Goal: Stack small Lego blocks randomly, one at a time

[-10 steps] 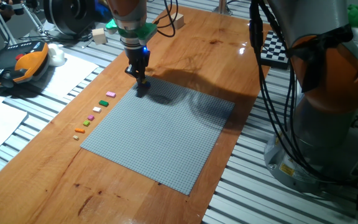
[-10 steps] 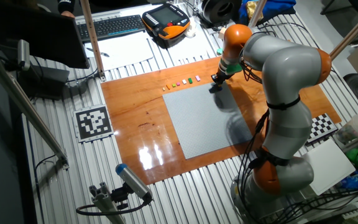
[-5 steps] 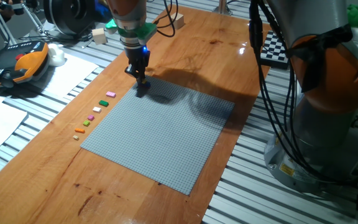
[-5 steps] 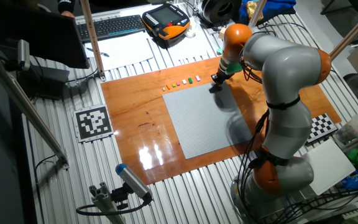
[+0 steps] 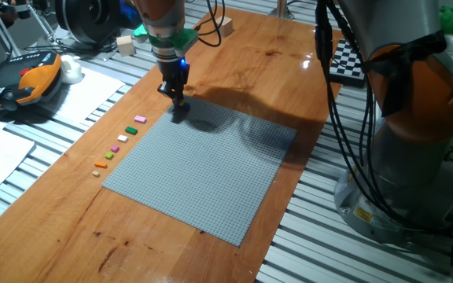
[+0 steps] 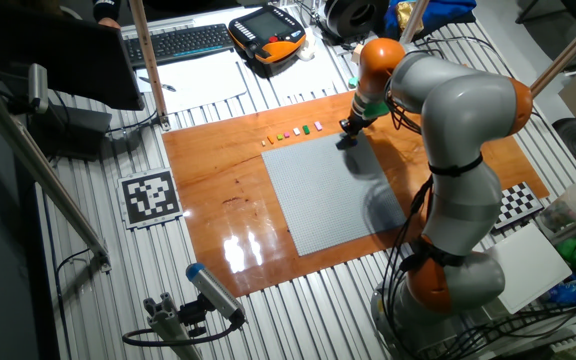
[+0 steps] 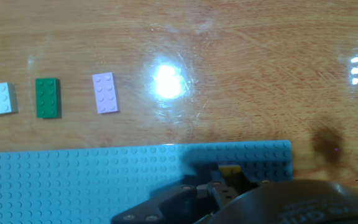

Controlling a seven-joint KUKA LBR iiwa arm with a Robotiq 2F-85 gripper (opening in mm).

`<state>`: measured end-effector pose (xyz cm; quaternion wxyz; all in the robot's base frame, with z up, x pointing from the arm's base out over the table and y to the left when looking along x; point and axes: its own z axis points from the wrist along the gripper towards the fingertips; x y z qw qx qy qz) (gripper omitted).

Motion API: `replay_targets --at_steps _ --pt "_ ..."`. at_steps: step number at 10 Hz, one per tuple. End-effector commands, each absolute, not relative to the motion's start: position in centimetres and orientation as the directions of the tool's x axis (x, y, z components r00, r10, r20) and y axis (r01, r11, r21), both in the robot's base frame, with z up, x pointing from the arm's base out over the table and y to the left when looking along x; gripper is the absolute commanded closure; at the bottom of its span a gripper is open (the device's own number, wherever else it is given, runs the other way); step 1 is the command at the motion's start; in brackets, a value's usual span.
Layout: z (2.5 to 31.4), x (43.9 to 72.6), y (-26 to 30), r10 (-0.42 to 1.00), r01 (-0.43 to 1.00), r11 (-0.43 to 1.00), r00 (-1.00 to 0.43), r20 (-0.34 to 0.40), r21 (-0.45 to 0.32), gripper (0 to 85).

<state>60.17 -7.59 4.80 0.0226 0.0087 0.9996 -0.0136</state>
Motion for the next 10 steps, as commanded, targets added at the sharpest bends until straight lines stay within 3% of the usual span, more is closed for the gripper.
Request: replay_targets --at_steps 1,4,5,10 --pt "4.79 60.19 -7.58 0.017 0.018 1.000 -0.999 -0.045 -0.025 68.0" --pt "4.80 60.20 -7.55 0.018 0.019 0.999 -0.999 -0.044 -0.025 68.0" --pt "4.80 60.21 -7.55 0.020 0.021 0.999 -0.999 -0.044 -0.027 51.0" --pt "5.67 60.77 -7.59 0.017 0.018 1.000 -0.999 -0.028 -0.024 51.0"
